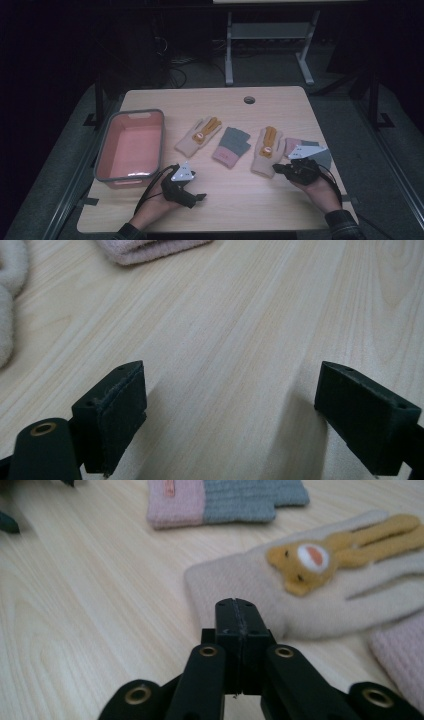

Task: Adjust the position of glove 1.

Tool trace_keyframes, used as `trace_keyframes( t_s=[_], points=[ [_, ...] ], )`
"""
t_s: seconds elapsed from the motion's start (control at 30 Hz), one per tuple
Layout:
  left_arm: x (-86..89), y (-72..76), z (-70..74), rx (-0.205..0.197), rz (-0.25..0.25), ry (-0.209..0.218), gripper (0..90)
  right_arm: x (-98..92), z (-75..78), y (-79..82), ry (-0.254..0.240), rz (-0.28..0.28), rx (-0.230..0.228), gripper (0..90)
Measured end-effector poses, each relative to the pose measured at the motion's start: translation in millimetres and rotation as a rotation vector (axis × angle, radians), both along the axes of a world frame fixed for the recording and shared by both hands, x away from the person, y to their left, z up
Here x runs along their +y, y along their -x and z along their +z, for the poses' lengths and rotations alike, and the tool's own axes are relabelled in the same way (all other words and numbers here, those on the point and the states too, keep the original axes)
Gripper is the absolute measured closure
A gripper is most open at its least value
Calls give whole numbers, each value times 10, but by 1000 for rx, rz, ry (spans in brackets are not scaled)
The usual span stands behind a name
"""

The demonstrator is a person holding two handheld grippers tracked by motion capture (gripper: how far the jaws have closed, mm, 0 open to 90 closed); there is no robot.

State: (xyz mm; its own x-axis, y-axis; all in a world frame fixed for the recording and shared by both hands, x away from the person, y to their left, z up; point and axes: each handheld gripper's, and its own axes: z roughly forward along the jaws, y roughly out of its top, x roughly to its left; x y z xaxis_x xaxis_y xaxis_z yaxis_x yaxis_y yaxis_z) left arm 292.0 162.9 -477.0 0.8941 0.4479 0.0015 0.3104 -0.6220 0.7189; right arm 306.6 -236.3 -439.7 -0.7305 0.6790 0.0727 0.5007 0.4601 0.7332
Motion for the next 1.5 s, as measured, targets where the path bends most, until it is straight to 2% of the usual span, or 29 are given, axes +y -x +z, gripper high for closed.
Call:
trace_keyframes(
  t_s=[0.17,0.5,0.67,0.8,1.13,1.17,1.37,1.5],
  points=[
    [0,2,2,1,1,-1,126,32,20,-77,-8,16,-1,900],
    [1,5,4,3,3,-3,127,184,-16,-255,29,41,-3,900],
    [1,5,3,3,3,-3,127,222,-72,-330,36,39,9,900],
    [1,7,3,4,4,-3,127,266,-168,-382,76,48,40,900],
    [1,9,3,3,7,-2,127,334,-192,-338,77,81,56,900],
    [0,11,3,3,9,-2,127,368,-194,-322,73,103,56,900],
    [0,11,3,3,9,-1,127,445,-192,-261,64,132,67,900],
    [0,12,3,3,10,-1,127,557,-182,-171,55,182,85,900]
  ],
)
